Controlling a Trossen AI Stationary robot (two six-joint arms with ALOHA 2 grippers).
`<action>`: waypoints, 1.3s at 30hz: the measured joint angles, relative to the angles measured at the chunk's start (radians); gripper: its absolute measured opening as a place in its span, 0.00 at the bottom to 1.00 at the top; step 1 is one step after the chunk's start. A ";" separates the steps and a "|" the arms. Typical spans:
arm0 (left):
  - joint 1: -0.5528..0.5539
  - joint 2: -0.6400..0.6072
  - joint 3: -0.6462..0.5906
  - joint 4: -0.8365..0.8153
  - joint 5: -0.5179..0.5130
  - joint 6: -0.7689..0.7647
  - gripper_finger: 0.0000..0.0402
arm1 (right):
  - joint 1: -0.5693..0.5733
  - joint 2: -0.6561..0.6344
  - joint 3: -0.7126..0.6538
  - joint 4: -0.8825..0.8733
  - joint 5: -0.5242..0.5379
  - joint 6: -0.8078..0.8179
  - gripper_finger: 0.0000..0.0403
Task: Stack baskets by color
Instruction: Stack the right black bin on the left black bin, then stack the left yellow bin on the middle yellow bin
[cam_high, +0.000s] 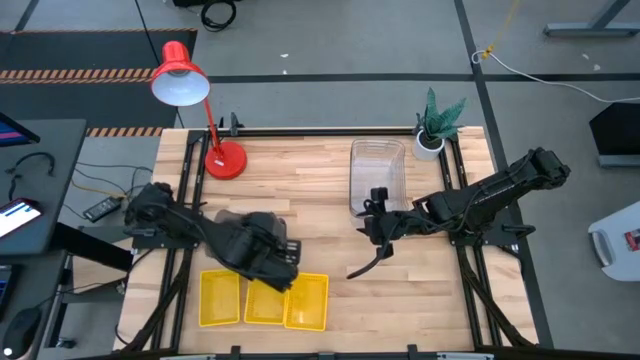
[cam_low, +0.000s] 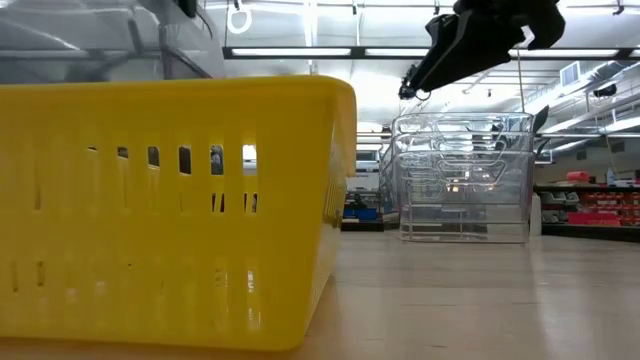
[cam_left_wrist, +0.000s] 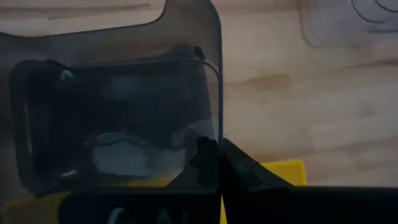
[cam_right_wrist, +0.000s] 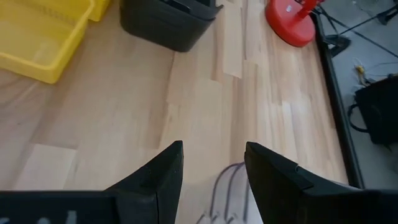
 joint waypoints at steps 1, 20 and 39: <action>0.006 0.011 0.000 0.001 -0.004 0.002 0.01 | 0.000 0.000 0.000 0.001 -0.010 0.000 0.44; 0.078 0.123 -0.001 0.000 0.078 0.085 0.25 | 0.024 0.000 0.000 -0.018 -0.047 0.000 0.44; 0.058 0.122 0.002 0.015 0.259 0.800 0.39 | 0.024 0.000 0.000 0.003 -0.037 -0.031 0.44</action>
